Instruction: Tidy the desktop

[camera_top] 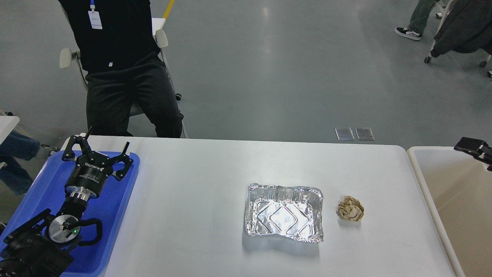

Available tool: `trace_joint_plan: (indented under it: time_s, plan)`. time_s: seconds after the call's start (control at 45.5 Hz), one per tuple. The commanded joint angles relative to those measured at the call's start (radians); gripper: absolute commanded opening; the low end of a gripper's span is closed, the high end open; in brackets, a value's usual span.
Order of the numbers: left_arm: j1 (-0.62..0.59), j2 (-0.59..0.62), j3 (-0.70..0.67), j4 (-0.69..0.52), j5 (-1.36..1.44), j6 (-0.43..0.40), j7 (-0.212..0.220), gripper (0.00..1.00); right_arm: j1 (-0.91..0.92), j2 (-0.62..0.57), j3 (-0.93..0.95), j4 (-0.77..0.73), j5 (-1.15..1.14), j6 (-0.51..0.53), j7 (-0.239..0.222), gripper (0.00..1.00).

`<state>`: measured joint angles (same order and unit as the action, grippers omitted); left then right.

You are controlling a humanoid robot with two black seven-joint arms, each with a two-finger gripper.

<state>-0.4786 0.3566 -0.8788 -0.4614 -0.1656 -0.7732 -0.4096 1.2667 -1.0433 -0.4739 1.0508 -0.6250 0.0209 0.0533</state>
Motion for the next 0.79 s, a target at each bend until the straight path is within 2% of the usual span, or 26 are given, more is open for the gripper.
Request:
trace_joint_plan:
  time_s: [0.0, 0.088, 0.198, 0.307, 0.373, 0.461, 0.615, 0.769]
  plan:
    - [-0.002, -0.002, 0.000, 0.000, 0.000, 0.000, 0.000, 0.99, 0.255, -0.026, -0.179, 0.101, -0.029, 0.089, -0.021, 1.00]
    - [-0.002, -0.002, 0.000, 0.000, 0.000, 0.000, 0.000, 0.99, 0.348, -0.006, -0.299, 0.113, -0.024, 0.112, -0.021, 1.00]
    - [-0.002, -0.002, 0.000, 0.000, 0.000, 0.000, 0.000, 0.99, 0.526, 0.110, -0.569, 0.135, 0.028, 0.174, -0.017, 1.00]
    - [-0.002, -0.001, 0.000, 0.000, 0.000, 0.000, 0.000, 0.99, 0.683, 0.267, -0.820, 0.213, 0.201, 0.255, -0.015, 1.00]
    - [-0.002, -0.002, 0.000, 0.000, 0.000, 0.000, 0.000, 0.99, 0.723, 0.379, -0.905, 0.230, 0.324, 0.287, -0.015, 1.00]
    - [-0.002, -0.002, 0.000, 0.000, 0.000, 0.000, 0.000, 0.99, 0.732, 0.453, -0.943, 0.230, 0.430, 0.347, -0.015, 1.00]
    - [-0.002, -0.002, 0.000, 0.000, 0.000, 0.000, 0.000, 0.99, 0.833, 0.523, -0.943, 0.276, 0.430, 0.490, -0.015, 1.00]
    - [-0.002, -0.001, 0.000, 0.000, 0.000, 0.000, 0.000, 0.99, 0.974, 0.493, -0.910, 0.321, 0.398, 0.666, -0.018, 1.00]
